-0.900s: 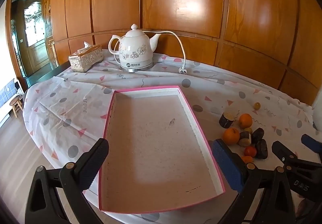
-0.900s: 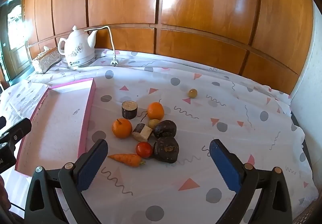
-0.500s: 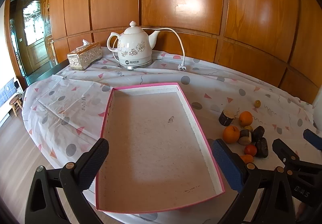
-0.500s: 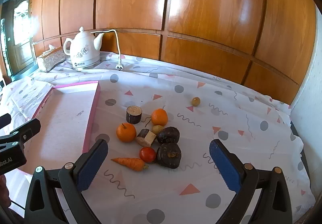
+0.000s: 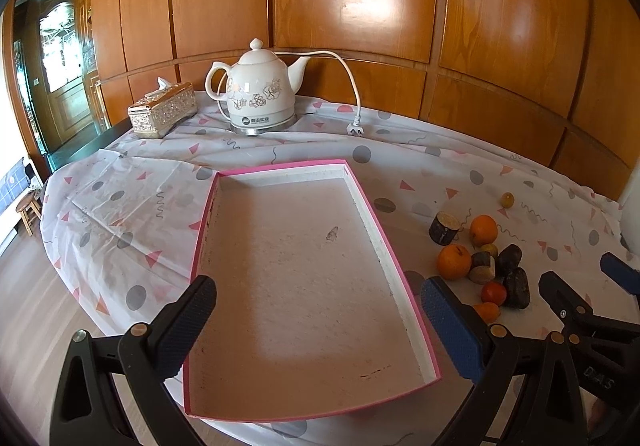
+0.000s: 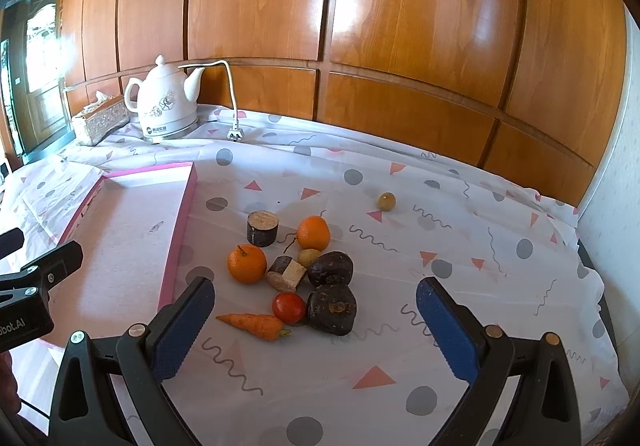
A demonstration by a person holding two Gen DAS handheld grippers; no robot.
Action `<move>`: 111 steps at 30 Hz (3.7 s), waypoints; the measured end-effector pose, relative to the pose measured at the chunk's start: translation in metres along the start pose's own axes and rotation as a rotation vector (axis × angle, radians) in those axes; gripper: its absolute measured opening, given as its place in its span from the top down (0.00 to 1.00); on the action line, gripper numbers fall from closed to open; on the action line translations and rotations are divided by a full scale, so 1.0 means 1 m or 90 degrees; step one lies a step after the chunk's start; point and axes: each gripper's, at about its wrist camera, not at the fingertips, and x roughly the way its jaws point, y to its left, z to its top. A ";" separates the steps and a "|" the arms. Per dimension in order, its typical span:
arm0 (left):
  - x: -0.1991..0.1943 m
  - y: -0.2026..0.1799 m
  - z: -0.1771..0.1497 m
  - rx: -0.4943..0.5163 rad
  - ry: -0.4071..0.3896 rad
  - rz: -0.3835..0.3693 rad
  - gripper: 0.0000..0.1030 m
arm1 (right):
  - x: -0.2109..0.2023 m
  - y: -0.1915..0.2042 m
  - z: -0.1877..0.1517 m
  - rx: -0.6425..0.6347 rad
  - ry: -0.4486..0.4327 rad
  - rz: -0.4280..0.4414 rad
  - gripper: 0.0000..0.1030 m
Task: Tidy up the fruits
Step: 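Move the left tool toward the produce cluster beside the tray, then grasp the orange carrot with the left gripper, then carry the carrot into the pink tray and open the left gripper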
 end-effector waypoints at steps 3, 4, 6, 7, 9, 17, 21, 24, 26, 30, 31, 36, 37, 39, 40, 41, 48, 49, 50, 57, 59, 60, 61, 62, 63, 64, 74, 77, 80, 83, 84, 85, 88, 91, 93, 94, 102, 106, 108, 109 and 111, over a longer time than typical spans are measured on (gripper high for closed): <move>0.001 -0.002 0.000 0.002 0.002 -0.003 0.00 | 0.001 0.000 0.000 -0.005 0.010 -0.004 0.01; 0.001 -0.003 0.000 0.005 0.004 -0.004 0.00 | 0.002 -0.001 0.000 -0.008 0.016 -0.007 0.00; 0.001 -0.005 0.000 0.011 0.009 -0.009 0.00 | 0.002 -0.002 -0.001 -0.007 0.017 -0.007 0.01; 0.001 -0.006 -0.001 0.014 0.009 -0.014 0.00 | 0.002 -0.003 -0.001 -0.007 0.019 -0.008 0.00; 0.001 -0.009 -0.002 0.017 0.008 -0.017 0.00 | 0.003 -0.005 -0.001 -0.005 0.019 -0.008 0.01; 0.001 -0.019 -0.003 0.044 0.010 -0.025 0.00 | 0.013 -0.018 -0.004 -0.014 0.035 -0.003 0.01; 0.001 -0.021 -0.003 0.046 0.014 -0.035 0.00 | 0.017 -0.035 -0.001 -0.020 0.044 -0.016 0.01; 0.002 -0.022 -0.003 0.049 0.017 -0.040 0.00 | 0.020 -0.051 0.002 -0.019 0.050 -0.022 0.01; 0.003 -0.023 -0.003 0.051 0.020 -0.045 0.00 | 0.021 -0.063 0.006 -0.022 0.063 -0.029 0.01; 0.004 -0.027 -0.004 0.058 0.026 -0.057 0.00 | 0.024 -0.087 0.010 -0.014 0.074 -0.044 0.01; 0.005 -0.028 -0.004 0.061 0.027 -0.060 0.00 | 0.025 -0.092 0.011 -0.012 0.077 -0.047 0.01; 0.007 -0.033 -0.003 0.074 0.034 -0.072 0.00 | 0.030 -0.123 0.018 0.002 0.091 -0.061 0.01; 0.008 -0.034 -0.003 0.076 0.037 -0.077 0.00 | 0.033 -0.129 0.020 0.003 0.093 -0.065 0.01; 0.011 -0.036 -0.003 0.081 0.047 -0.089 0.00 | 0.039 -0.139 0.023 0.004 0.104 -0.072 0.01; 0.012 -0.037 -0.003 0.082 0.050 -0.095 0.00 | 0.042 -0.145 0.024 0.003 0.109 -0.079 0.01; 0.014 -0.038 -0.003 0.083 0.052 -0.099 0.00 | 0.046 -0.153 0.026 -0.001 0.114 -0.092 0.01; 0.028 -0.042 0.004 0.079 0.081 -0.147 0.00 | 0.077 -0.211 0.014 0.065 0.168 -0.136 0.02; 0.032 -0.042 0.005 0.070 0.090 -0.156 0.00 | 0.080 -0.218 0.010 0.086 0.184 -0.132 0.02; 0.035 -0.043 0.006 0.067 0.096 -0.161 0.00 | 0.086 -0.223 0.007 0.109 0.210 -0.127 0.03; 0.050 -0.063 0.011 0.126 0.138 -0.158 0.00 | 0.085 -0.233 0.004 0.154 0.215 -0.113 0.05; 0.052 -0.065 0.013 0.138 0.146 -0.158 0.00 | 0.087 -0.236 0.003 0.165 0.214 -0.113 0.05; 0.054 -0.066 0.013 0.145 0.147 -0.160 0.00 | 0.086 -0.238 0.003 0.169 0.214 -0.114 0.05; 0.056 -0.069 0.014 0.156 0.148 -0.160 0.01 | 0.086 -0.240 0.003 0.176 0.216 -0.117 0.05; 0.056 -0.072 0.015 0.169 0.148 -0.163 0.03 | 0.086 -0.243 0.003 0.181 0.218 -0.121 0.05; 0.057 -0.073 0.015 0.180 0.150 -0.168 0.09 | 0.087 -0.245 0.003 0.186 0.222 -0.125 0.05; 0.058 -0.078 0.014 0.202 0.157 -0.183 0.16 | 0.088 -0.248 0.002 0.190 0.225 -0.128 0.05; 0.070 -0.135 -0.014 0.438 0.197 -0.254 0.43 | 0.089 -0.256 -0.001 0.218 0.239 -0.126 0.06; 0.078 -0.143 -0.019 0.464 0.214 -0.260 0.46 | 0.088 -0.257 -0.001 0.223 0.240 -0.124 0.07; 0.089 -0.149 -0.023 0.483 0.233 -0.260 0.48 | 0.088 -0.257 -0.001 0.227 0.239 -0.122 0.07; 0.096 -0.152 -0.024 0.490 0.241 -0.260 0.51 | 0.089 -0.257 -0.001 0.227 0.239 -0.119 0.07; 0.098 -0.152 -0.024 0.490 0.244 -0.260 0.52 | 0.089 -0.257 -0.001 0.226 0.239 -0.119 0.07; 0.100 -0.152 -0.024 0.486 0.246 -0.263 0.52 | 0.089 -0.257 0.000 0.227 0.239 -0.119 0.07; 0.103 -0.151 -0.021 0.477 0.245 -0.274 0.53 | 0.090 -0.259 0.000 0.232 0.240 -0.123 0.07; 0.106 -0.151 -0.021 0.470 0.247 -0.283 0.53 | 0.090 -0.264 -0.002 0.246 0.243 -0.136 0.08; 0.107 -0.150 -0.020 0.462 0.250 -0.291 0.57 | 0.090 -0.268 -0.003 0.258 0.251 -0.142 0.10; 0.106 -0.150 -0.020 0.455 0.251 -0.302 0.62 | 0.090 -0.269 -0.003 0.261 0.252 -0.145 0.10; 0.097 -0.147 -0.026 0.417 0.235 -0.319 0.82 | 0.069 -0.323 -0.016 0.436 0.216 -0.240 0.61; 0.094 -0.141 -0.027 0.391 0.235 -0.323 0.83 | 0.052 -0.351 -0.027 0.537 0.190 -0.274 0.64; 0.092 -0.137 -0.027 0.380 0.232 -0.320 0.83 | 0.048 -0.359 -0.030 0.567 0.183 -0.282 0.64; 0.091 -0.135 -0.027 0.374 0.231 -0.320 0.83 | 0.046 -0.362 -0.032 0.581 0.182 -0.284 0.64; 0.088 -0.129 -0.024 0.353 0.225 -0.324 0.83 | 0.045 -0.369 -0.036 0.613 0.182 -0.284 0.64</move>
